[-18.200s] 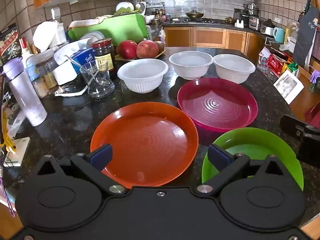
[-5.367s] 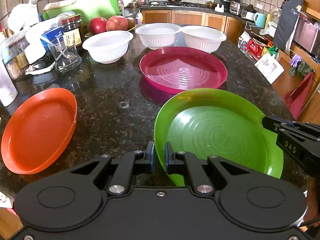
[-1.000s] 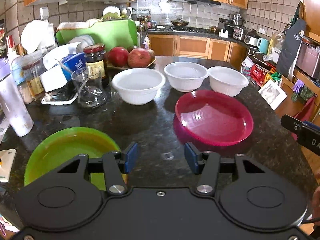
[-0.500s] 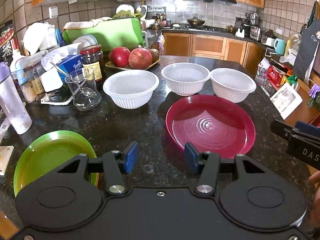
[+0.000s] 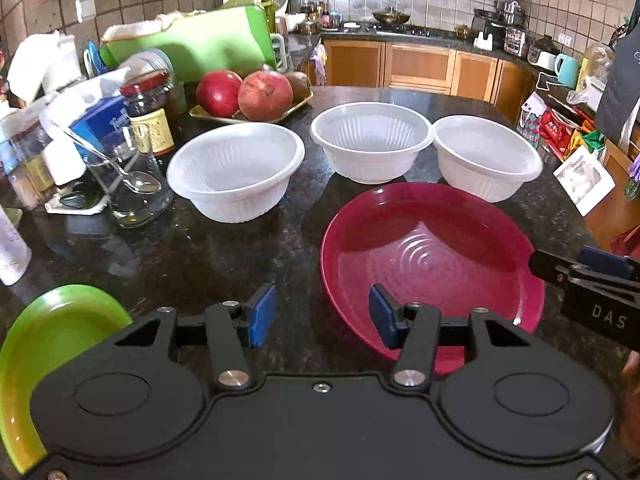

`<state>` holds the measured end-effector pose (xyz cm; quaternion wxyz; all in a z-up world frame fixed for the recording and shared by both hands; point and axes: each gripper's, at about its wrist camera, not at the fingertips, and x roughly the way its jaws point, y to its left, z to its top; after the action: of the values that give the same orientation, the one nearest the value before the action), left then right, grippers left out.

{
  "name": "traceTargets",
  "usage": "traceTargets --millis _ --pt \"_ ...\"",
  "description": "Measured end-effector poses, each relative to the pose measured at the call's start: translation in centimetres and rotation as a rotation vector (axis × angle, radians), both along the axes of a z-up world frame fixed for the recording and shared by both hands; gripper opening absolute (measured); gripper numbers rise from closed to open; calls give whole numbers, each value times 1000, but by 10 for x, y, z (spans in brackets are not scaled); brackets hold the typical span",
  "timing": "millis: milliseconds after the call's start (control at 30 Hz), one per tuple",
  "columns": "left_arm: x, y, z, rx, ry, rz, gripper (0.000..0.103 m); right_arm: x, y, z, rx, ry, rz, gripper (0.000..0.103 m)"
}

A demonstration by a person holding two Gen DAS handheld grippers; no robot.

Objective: Organize plates and bowls
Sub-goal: 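Close the left tool fingers on the magenta plate rim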

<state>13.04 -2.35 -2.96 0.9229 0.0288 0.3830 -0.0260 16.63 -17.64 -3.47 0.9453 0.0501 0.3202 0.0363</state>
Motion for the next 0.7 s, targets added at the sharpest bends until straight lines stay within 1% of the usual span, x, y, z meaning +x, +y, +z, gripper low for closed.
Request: traceTargets --millis 133,200,267,300,367,400,467,533,567,633,700 --pt "13 -1 -7 -4 28 -2 58 15 1 -5 -6 28 11 61" --pt "18 -1 -10 -11 45 -3 57 21 3 -8 -5 44 21 55" --pt "23 -2 -12 -15 54 -2 55 24 3 -10 0 55 31 52" --pt "26 -1 -13 -16 56 0 55 25 3 -11 0 56 34 49" --pt "29 -2 -13 -14 61 -2 50 27 5 -13 -9 55 40 44" --pt "30 -3 -14 -14 65 -5 47 29 6 -14 -16 55 43 40" --pt "32 -3 -14 -16 68 -9 44 32 9 -16 -25 62 50 34" --pt "32 -3 -15 -16 71 -14 33 34 8 -18 -19 77 44 30" --pt "33 -3 -15 -16 75 -16 30 34 8 -18 -10 76 40 27" --pt "33 -3 -17 -16 81 -17 22 35 7 -18 -9 80 39 25" --pt "34 -3 -18 -17 87 -16 20 35 7 -18 -11 82 38 24"
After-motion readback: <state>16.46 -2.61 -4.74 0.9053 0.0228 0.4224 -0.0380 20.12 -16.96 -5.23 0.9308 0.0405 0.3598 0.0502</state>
